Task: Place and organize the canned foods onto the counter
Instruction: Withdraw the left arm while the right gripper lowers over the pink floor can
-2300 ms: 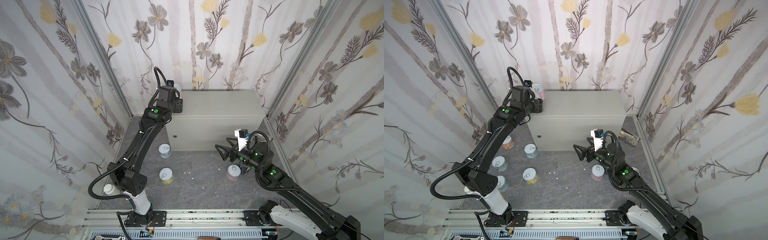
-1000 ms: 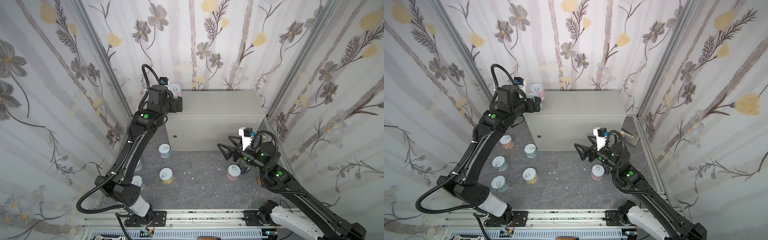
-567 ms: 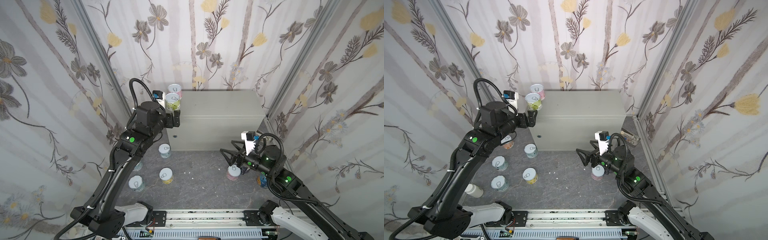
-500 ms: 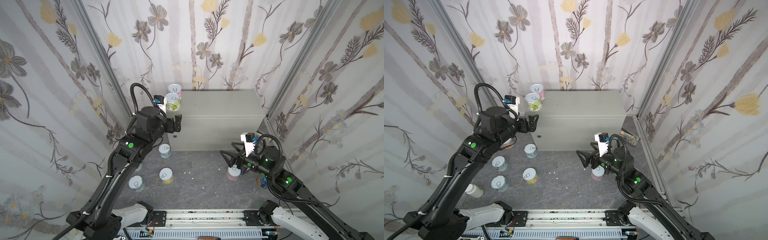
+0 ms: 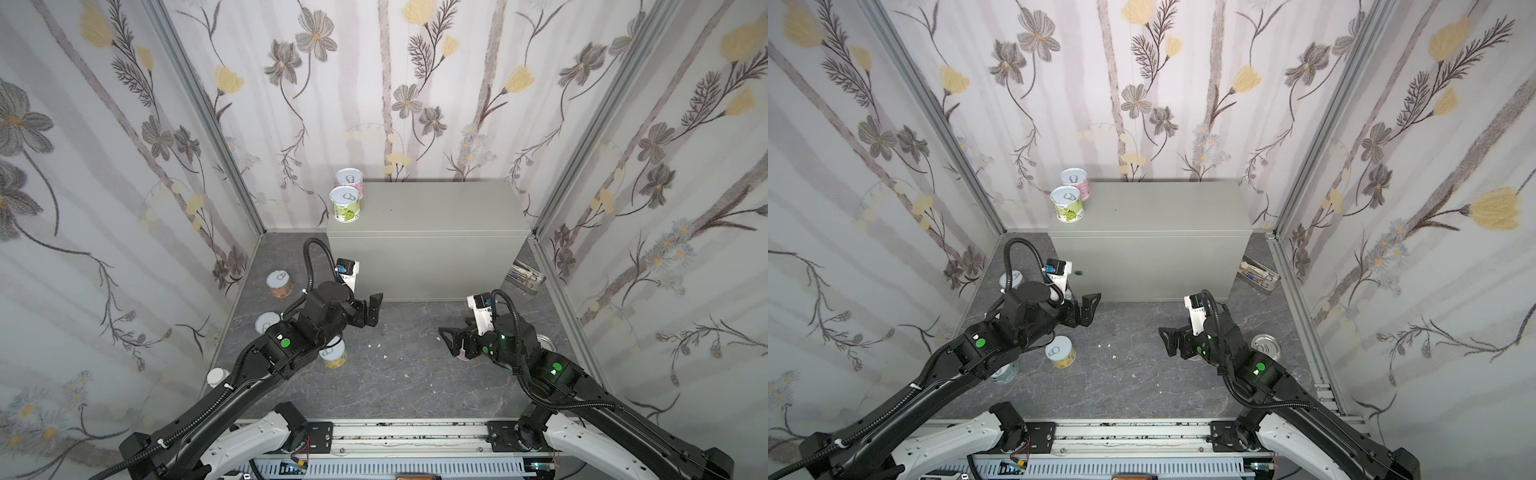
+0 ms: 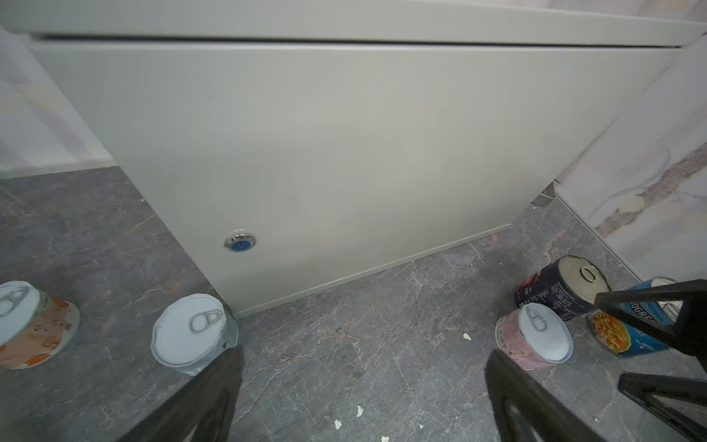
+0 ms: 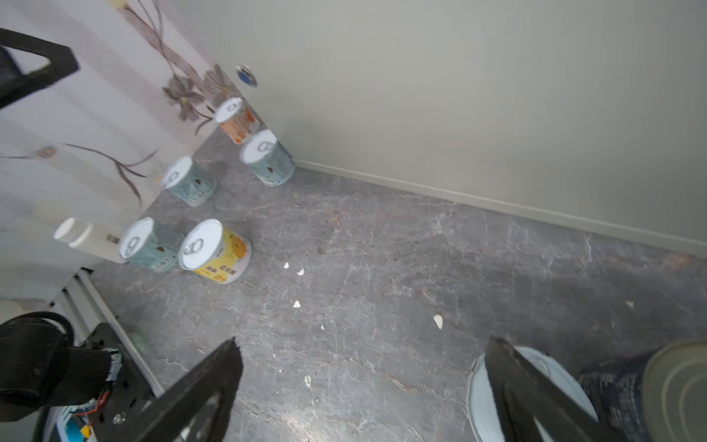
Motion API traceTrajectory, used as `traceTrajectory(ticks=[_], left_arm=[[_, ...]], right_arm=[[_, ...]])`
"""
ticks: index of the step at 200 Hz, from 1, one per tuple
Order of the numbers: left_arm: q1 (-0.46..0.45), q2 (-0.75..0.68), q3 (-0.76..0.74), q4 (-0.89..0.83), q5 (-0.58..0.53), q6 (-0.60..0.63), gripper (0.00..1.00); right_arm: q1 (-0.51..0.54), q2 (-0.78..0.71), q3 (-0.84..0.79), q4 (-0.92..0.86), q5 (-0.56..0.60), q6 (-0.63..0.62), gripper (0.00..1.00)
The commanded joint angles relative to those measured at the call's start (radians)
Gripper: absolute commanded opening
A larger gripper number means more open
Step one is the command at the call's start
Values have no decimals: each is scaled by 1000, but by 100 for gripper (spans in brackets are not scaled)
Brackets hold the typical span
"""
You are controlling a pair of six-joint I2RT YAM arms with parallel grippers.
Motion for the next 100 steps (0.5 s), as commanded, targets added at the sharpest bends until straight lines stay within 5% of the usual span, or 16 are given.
traceTrajectory(ticks=[1,100], left_arm=[[-33,-2,-64,136,-32,-56,100],[-127,35,-284,337,-52,-129,100]], right_arm=[[8,34,-37,-5,123,97,100],[21,125,-96,-16,271,215,100]])
